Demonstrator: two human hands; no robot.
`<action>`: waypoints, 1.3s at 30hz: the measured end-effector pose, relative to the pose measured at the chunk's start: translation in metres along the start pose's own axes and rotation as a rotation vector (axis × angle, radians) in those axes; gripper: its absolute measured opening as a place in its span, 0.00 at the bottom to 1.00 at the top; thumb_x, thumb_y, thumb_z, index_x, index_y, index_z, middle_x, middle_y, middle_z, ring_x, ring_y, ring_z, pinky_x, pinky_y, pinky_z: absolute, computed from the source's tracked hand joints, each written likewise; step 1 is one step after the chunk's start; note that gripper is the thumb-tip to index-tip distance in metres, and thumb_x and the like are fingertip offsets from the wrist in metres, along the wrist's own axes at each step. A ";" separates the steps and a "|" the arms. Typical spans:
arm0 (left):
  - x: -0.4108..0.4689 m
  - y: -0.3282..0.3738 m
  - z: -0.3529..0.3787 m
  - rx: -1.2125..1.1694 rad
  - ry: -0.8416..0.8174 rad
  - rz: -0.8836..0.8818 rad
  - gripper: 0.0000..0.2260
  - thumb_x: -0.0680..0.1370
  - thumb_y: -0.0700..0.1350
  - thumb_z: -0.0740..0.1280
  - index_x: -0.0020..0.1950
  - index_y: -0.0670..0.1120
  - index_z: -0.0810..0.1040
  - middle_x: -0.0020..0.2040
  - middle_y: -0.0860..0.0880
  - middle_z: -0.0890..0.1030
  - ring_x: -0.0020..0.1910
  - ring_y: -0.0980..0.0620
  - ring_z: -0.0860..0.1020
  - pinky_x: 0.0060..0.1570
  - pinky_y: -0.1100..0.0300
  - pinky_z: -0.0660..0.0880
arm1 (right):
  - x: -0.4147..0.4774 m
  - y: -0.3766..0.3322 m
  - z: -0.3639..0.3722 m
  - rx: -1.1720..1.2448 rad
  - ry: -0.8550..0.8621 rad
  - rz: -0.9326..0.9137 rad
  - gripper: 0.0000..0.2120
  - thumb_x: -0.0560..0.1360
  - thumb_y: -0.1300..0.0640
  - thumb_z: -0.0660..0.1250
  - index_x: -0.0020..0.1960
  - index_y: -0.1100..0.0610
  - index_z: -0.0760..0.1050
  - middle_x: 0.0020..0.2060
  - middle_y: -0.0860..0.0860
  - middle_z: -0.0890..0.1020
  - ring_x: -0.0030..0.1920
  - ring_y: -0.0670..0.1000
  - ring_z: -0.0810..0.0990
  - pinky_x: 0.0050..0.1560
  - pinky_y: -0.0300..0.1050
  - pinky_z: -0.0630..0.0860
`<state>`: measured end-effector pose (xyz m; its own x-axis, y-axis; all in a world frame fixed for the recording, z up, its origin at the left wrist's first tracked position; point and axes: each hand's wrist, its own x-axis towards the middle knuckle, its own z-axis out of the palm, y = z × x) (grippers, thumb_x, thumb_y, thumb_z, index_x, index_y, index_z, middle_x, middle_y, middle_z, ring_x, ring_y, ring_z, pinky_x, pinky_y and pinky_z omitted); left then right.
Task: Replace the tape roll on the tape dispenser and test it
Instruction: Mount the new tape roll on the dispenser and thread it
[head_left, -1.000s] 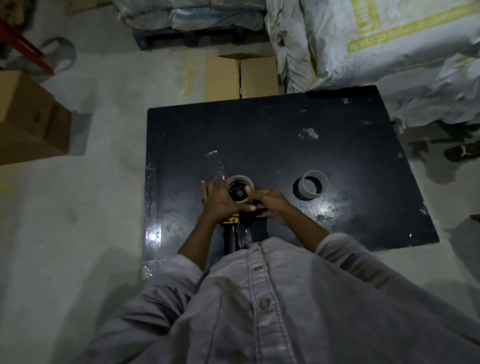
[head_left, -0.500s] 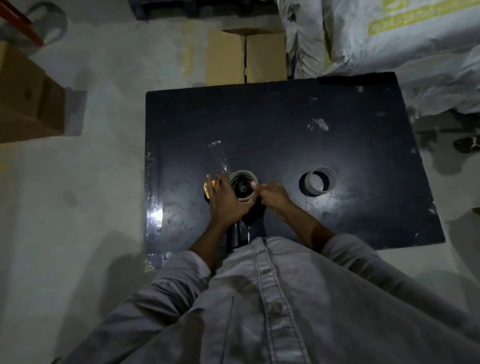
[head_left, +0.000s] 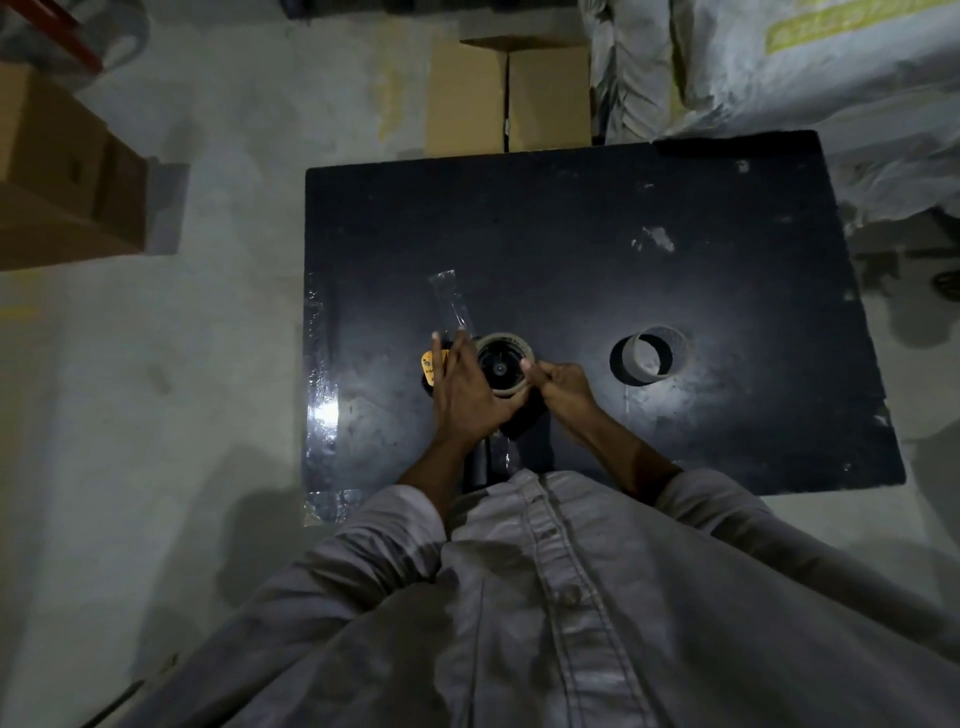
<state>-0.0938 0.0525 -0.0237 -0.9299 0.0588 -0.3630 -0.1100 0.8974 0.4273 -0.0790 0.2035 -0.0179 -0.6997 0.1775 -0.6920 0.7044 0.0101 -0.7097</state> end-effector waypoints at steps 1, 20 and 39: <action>-0.002 0.001 -0.001 0.000 0.004 -0.005 0.58 0.75 0.72 0.74 0.90 0.38 0.53 0.89 0.42 0.61 0.92 0.40 0.39 0.92 0.47 0.44 | -0.001 -0.001 0.000 -0.038 0.006 -0.013 0.18 0.89 0.55 0.69 0.62 0.72 0.85 0.55 0.66 0.88 0.55 0.55 0.84 0.61 0.54 0.83; -0.001 -0.004 -0.008 -0.069 0.033 -0.008 0.53 0.70 0.66 0.82 0.84 0.41 0.65 0.84 0.44 0.70 0.91 0.44 0.53 0.91 0.45 0.51 | 0.030 -0.033 0.054 -0.208 0.329 0.175 0.45 0.89 0.32 0.40 0.75 0.64 0.80 0.73 0.65 0.81 0.75 0.67 0.79 0.80 0.64 0.74; 0.003 -0.005 -0.004 -0.061 -0.030 -0.029 0.51 0.73 0.62 0.81 0.86 0.41 0.61 0.87 0.45 0.65 0.92 0.41 0.48 0.90 0.43 0.54 | 0.048 -0.016 0.059 -0.180 0.417 0.128 0.39 0.92 0.39 0.40 0.71 0.58 0.85 0.72 0.60 0.84 0.77 0.64 0.78 0.85 0.64 0.63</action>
<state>-0.0977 0.0467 -0.0233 -0.9153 0.0474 -0.4000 -0.1586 0.8705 0.4660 -0.1306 0.1536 -0.0472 -0.5242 0.5679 -0.6346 0.8174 0.1264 -0.5620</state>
